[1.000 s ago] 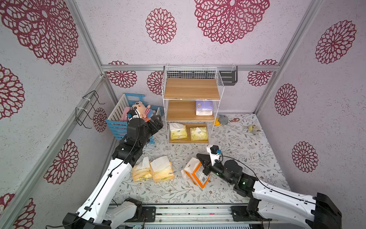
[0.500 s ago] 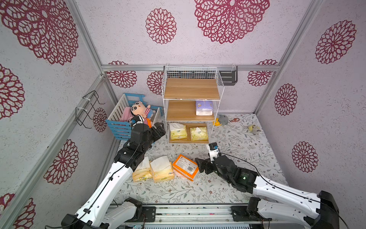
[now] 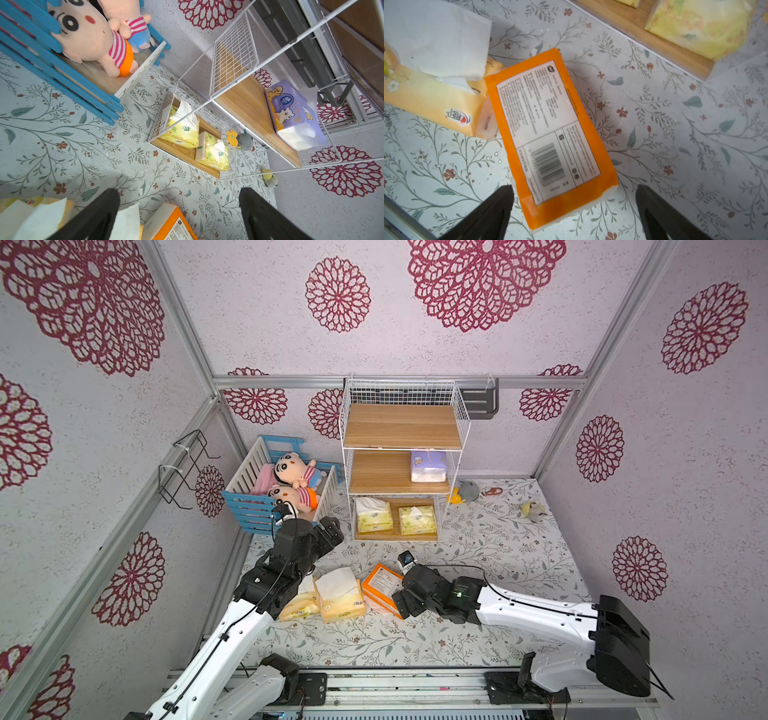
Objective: Remove the tissue boxes from the shelf
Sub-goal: Place the box of tissues at the center of the board, then adjust the box of tissues at the center of the board.
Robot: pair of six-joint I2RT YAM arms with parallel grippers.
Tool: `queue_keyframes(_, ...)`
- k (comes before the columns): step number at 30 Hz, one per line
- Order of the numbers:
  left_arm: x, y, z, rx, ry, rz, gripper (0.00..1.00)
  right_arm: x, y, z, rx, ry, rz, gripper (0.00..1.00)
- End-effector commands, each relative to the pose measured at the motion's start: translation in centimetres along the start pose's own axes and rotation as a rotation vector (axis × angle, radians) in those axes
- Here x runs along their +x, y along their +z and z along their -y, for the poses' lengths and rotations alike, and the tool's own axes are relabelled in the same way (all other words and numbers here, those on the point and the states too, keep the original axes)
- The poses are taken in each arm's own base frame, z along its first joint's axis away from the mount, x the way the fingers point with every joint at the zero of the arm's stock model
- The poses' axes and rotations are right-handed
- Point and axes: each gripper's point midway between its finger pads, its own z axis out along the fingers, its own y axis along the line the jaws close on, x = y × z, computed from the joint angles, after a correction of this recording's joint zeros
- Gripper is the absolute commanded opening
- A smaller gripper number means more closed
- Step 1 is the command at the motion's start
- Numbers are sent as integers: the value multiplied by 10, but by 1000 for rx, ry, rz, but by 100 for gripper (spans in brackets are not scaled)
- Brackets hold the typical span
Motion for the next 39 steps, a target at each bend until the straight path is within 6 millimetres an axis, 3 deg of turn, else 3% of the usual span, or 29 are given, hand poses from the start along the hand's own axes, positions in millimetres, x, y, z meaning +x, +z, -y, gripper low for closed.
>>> queue_keyframes(1, -2, -5, -3, -20, 21, 8, 97, -15, -3, -5, 22, -141, -8, 99)
queue_keyframes(10, 3, -9, -10, -25, 28, 5, 97, -4, 17, -27, -60, -314, -124, 99)
queue_keyframes(15, 3, -13, -13, -30, 35, 4, 97, -8, 34, -10, 60, -377, -158, 99)
queue_keyframes(21, 3, -16, -17, -33, 34, 16, 97, -13, 53, 6, 73, -374, -187, 99)
queue_keyframes(29, 3, -18, -20, -43, 47, 18, 97, -2, 66, -19, -106, -358, -224, 99)
queue_keyframes(34, 2, -18, -20, -42, 49, 23, 97, 6, 69, -24, -158, -341, -245, 99)
queue_keyframes(36, 2, -17, -19, -41, 49, 20, 97, 5, 68, -22, -159, -332, -234, 90)
queue_keyframes(39, 1, -17, -17, -39, 51, 21, 97, -10, 58, -19, -162, -307, -169, 66)
